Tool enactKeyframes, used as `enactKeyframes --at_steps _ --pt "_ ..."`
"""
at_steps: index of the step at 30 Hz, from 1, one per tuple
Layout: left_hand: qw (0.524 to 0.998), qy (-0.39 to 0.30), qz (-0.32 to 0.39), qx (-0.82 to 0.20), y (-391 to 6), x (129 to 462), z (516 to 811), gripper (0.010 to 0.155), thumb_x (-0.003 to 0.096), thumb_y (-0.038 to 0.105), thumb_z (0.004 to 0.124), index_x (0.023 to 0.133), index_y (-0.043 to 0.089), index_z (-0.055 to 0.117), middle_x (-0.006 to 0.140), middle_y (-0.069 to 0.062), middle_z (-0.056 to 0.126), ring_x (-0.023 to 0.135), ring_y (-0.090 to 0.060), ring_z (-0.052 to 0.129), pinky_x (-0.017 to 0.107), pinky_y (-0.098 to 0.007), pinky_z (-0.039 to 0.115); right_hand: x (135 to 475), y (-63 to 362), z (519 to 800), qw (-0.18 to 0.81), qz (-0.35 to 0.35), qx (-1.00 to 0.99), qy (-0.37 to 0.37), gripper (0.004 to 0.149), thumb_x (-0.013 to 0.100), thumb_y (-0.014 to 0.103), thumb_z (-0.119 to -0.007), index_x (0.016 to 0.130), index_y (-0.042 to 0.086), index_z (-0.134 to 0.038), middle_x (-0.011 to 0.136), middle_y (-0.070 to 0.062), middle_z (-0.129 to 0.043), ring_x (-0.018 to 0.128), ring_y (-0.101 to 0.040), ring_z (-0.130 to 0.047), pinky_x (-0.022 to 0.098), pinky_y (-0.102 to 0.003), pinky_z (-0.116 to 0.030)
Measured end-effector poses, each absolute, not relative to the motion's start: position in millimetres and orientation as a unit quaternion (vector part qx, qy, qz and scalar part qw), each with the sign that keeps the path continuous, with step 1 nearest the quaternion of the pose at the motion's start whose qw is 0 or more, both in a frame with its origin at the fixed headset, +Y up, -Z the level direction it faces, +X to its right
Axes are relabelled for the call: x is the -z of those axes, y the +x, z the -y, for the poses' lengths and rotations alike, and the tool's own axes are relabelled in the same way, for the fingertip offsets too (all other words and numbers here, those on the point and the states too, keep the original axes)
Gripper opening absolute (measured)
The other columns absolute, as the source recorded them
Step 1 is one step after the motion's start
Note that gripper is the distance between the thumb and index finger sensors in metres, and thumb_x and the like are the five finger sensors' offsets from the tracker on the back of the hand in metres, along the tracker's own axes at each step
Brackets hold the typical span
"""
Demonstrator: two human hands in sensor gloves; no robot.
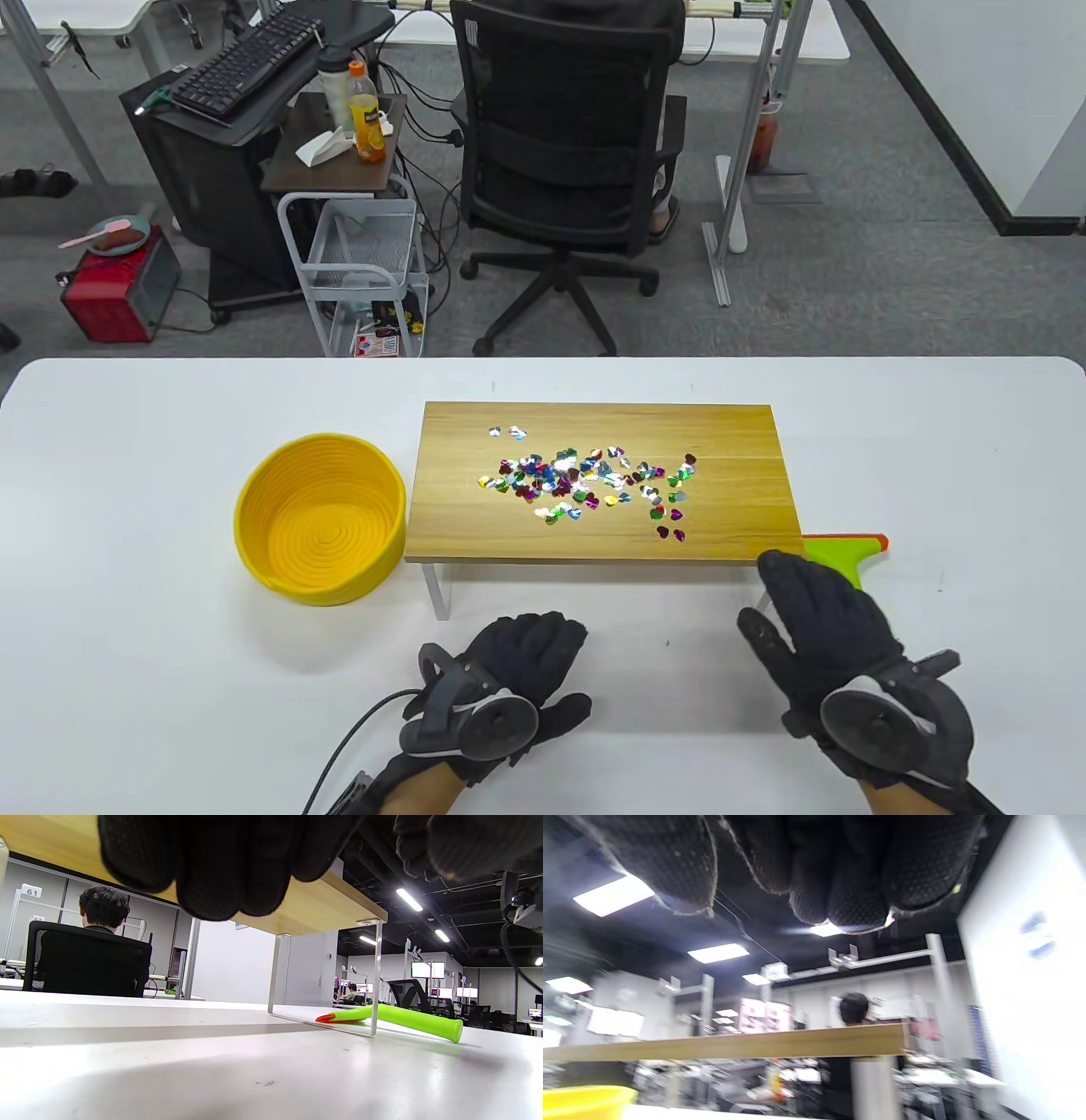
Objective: Scrape sequins from tabletop organizer into fabric basket
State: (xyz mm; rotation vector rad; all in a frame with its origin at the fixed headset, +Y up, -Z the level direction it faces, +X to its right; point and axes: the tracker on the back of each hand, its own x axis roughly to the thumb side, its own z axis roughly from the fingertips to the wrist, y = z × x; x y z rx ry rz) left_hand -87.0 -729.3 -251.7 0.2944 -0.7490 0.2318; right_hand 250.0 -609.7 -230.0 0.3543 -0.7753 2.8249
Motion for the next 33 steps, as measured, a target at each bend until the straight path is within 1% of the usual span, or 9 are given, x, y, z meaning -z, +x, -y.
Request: enactKeyframes --at_steps 3,7,11,15,17,21,25,30,33 --pt "0.913 0.145 0.365 -0.11 -87.0 251.2 729.0 0.077 0.0394 0.071 0.072 0.096 0.018 0.067 0.096 -0.014 0.083 0.076 -0.038 0.09 0.057 -0.057 0.078 245.1 271.6 610.0 0.077 0.203 -0.975 0.052 0.071 0.058 0.045 -0.084 0.11 0.007 -0.055 0.107 -0.025 -0.069 0.088 -0.048 -0.08 0.063 -0.058 -0.072" --pt "0.913 0.144 0.366 -0.111 -86.9 250.7 728.9 0.078 0.0394 0.071 0.072 0.096 0.018 0.067 0.096 -0.014 0.083 0.076 -0.038 0.09 0.057 -0.057 0.078 270.0 301.3 631.9 0.076 0.135 -0.987 -0.033 0.072 0.058 0.042 -0.086 0.11 0.005 -0.053 0.107 -0.027 -0.067 0.088 -0.05 -0.08 0.062 -0.059 -0.072" --pt "0.912 0.144 0.368 -0.11 -86.1 249.8 728.9 0.077 0.0394 0.071 0.072 0.096 0.018 0.067 0.095 -0.014 0.084 0.076 -0.038 0.09 0.057 -0.057 0.078 294.6 316.9 672.9 0.065 0.036 -0.994 -0.081 0.073 0.057 0.043 -0.086 0.11 0.004 -0.053 0.105 -0.028 -0.068 0.084 -0.049 -0.085 0.059 -0.057 -0.076" --pt "0.912 0.143 0.369 -0.109 -85.4 249.0 729.2 0.077 0.0394 0.071 0.072 0.096 0.018 0.067 0.095 -0.014 0.084 0.076 -0.038 0.09 0.057 -0.057 0.078 308.8 322.8 701.8 0.041 -0.016 -0.992 -0.116 0.074 0.055 0.045 -0.087 0.108 0.003 -0.055 0.102 -0.028 -0.072 0.077 -0.046 -0.092 0.053 -0.051 -0.083" --pt "0.912 0.142 0.369 -0.109 -85.4 248.9 729.2 0.077 0.0394 0.071 0.072 0.096 0.018 0.067 0.095 -0.014 0.084 0.075 -0.038 0.09 0.057 -0.057 0.078 316.4 327.2 716.3 0.026 -0.043 -0.988 -0.148 0.076 0.054 0.047 -0.087 0.107 0.002 -0.057 0.1 -0.028 -0.075 0.074 -0.045 -0.094 0.05 -0.049 -0.085" --pt "0.912 0.14 0.369 -0.111 -85.7 249.1 729.3 0.078 0.0394 0.071 0.072 0.096 0.018 0.067 0.094 -0.014 0.084 0.075 -0.038 0.09 0.057 -0.057 0.078 326.3 333.8 733.3 0.009 -0.078 -0.979 -0.189 0.077 0.052 0.053 -0.087 0.104 0.001 -0.063 0.091 -0.025 -0.085 0.063 -0.039 -0.101 0.042 -0.043 -0.088" --pt "0.912 0.14 0.369 -0.111 -86.0 249.4 729.2 0.078 0.0394 0.071 0.072 0.096 0.018 0.067 0.094 -0.015 0.084 0.075 -0.038 0.091 0.057 -0.057 0.078 332.6 335.6 743.1 0.006 -0.09 -0.974 -0.206 0.074 0.051 0.055 -0.088 0.1 0.002 -0.069 0.083 -0.02 -0.091 0.054 -0.034 -0.104 0.036 -0.039 -0.089" --pt "0.912 0.141 0.369 -0.111 -86.0 249.3 729.2 0.077 0.0394 0.071 0.072 0.096 0.018 0.068 0.094 -0.014 0.084 0.075 -0.038 0.091 0.057 -0.057 0.078 339.4 335.2 754.1 0.009 -0.099 -0.972 -0.215 0.072 0.051 0.055 -0.089 0.097 0.003 -0.072 0.08 -0.016 -0.093 0.051 -0.031 -0.104 0.035 -0.038 -0.088" --pt "0.912 0.141 0.369 -0.111 -85.9 249.3 729.1 0.077 0.0394 0.071 0.072 0.096 0.018 0.067 0.094 -0.014 0.084 0.075 -0.038 0.09 0.057 -0.058 0.078 340.2 334.8 755.4 0.013 -0.086 -0.973 -0.213 0.067 0.053 0.049 -0.089 0.096 0.0 -0.072 0.077 -0.017 -0.093 0.05 -0.031 -0.103 0.034 -0.038 -0.088"
